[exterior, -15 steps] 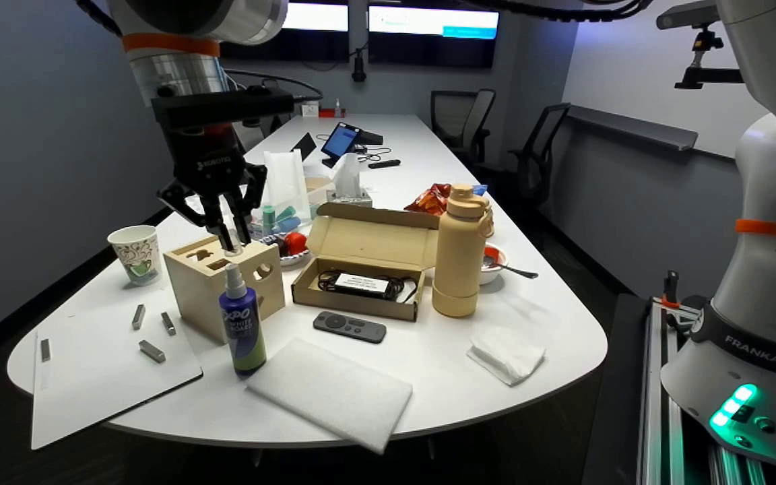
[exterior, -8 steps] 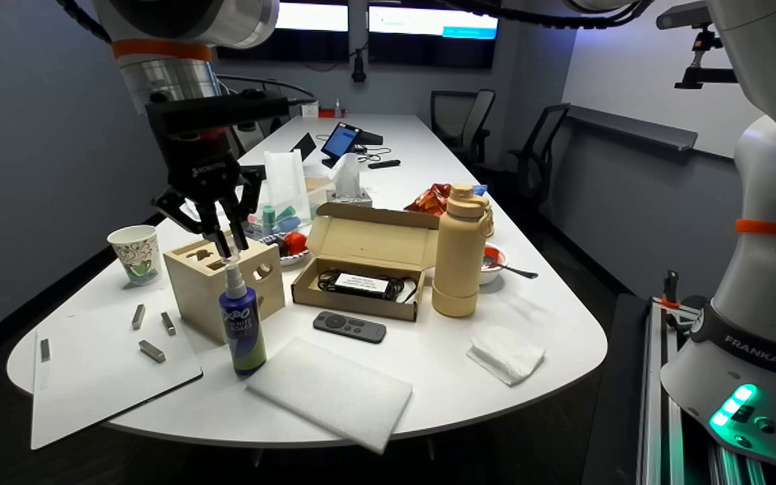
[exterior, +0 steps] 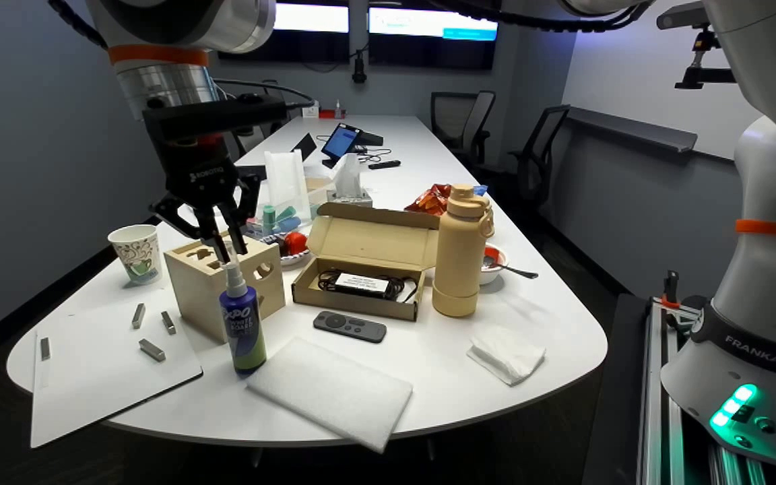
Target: Put the clear lid on top of the blue bottle.
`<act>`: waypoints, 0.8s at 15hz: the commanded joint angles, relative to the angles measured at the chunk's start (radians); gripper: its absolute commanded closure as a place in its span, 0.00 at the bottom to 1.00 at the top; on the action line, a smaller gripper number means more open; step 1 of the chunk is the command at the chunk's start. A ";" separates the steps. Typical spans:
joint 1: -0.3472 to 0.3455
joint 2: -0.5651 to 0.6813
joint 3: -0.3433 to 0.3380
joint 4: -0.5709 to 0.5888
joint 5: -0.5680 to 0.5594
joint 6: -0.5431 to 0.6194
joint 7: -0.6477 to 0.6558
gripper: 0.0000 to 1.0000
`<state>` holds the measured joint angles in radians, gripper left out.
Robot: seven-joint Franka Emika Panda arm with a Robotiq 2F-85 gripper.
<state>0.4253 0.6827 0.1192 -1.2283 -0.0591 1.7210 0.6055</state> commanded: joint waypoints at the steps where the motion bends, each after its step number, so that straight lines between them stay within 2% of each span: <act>1: 0.007 0.029 -0.009 0.058 0.009 -0.043 0.000 0.94; 12: 0.003 0.057 -0.013 0.066 0.011 -0.038 -0.009 0.94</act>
<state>0.4251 0.7075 0.1125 -1.2204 -0.0591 1.7194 0.6055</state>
